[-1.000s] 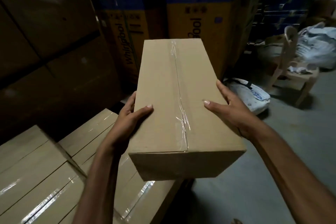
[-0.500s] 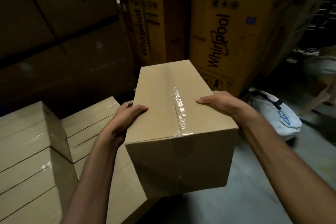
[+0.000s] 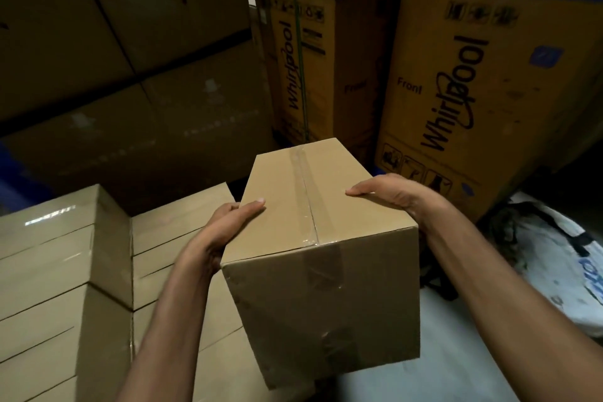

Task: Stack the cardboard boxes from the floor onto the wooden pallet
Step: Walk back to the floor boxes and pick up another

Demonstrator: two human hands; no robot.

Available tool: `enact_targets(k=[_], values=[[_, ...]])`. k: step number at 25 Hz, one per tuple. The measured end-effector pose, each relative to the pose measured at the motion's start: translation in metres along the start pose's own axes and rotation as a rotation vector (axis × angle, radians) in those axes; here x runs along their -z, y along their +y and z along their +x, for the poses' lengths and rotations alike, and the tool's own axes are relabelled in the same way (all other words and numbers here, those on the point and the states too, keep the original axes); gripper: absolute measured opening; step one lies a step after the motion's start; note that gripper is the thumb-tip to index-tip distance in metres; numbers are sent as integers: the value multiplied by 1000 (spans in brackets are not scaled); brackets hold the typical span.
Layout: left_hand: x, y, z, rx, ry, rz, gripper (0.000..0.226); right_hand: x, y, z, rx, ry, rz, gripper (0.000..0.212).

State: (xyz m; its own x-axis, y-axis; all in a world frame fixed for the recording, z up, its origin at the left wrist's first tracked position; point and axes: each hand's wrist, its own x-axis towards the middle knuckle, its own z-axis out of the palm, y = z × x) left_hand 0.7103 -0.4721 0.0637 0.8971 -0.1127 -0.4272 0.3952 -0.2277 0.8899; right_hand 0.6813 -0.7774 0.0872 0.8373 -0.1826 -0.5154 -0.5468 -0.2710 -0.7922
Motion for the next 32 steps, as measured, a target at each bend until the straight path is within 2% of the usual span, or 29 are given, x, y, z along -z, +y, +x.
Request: enact_targets(k=[2, 3, 6, 9, 12, 16, 18, 20, 22, 26, 32], values=[[-2, 9, 13, 4, 22, -20, 77, 8, -15, 20, 27, -14, -11, 41], [-4, 14, 20, 2, 45, -37, 75, 13, -23, 31, 44, -28, -24, 40], [-15, 29, 36, 11, 137, -91, 45, 24, -46, 65, 86, -78, -87, 42], [-27, 39, 52, 39, 229, -150, 49, 33, -63, 107, 117, -131, -105, 40], [-44, 45, 64, 74, 349, -178, 30, 42, -78, 152, 158, -226, -163, 39], [-71, 52, 73, 147, 518, -258, 32, 60, -99, 200, 161, -404, -265, 35], [-84, 58, 73, 183, 599, -282, 30, 69, -115, 215, 98, -510, -277, 32], [-98, 64, 68, 224, 658, -278, 27, 74, -130, 224, 67, -634, -351, 28], [-108, 66, 62, 272, 679, -255, 24, 75, -139, 230, 113, -697, -464, 29], [-117, 63, 42, 327, 722, -208, 24, 72, -143, 230, 151, -766, -542, 27], [-132, 50, -6, 388, 758, -217, 35, 67, -126, 201, 162, -836, -569, 23]])
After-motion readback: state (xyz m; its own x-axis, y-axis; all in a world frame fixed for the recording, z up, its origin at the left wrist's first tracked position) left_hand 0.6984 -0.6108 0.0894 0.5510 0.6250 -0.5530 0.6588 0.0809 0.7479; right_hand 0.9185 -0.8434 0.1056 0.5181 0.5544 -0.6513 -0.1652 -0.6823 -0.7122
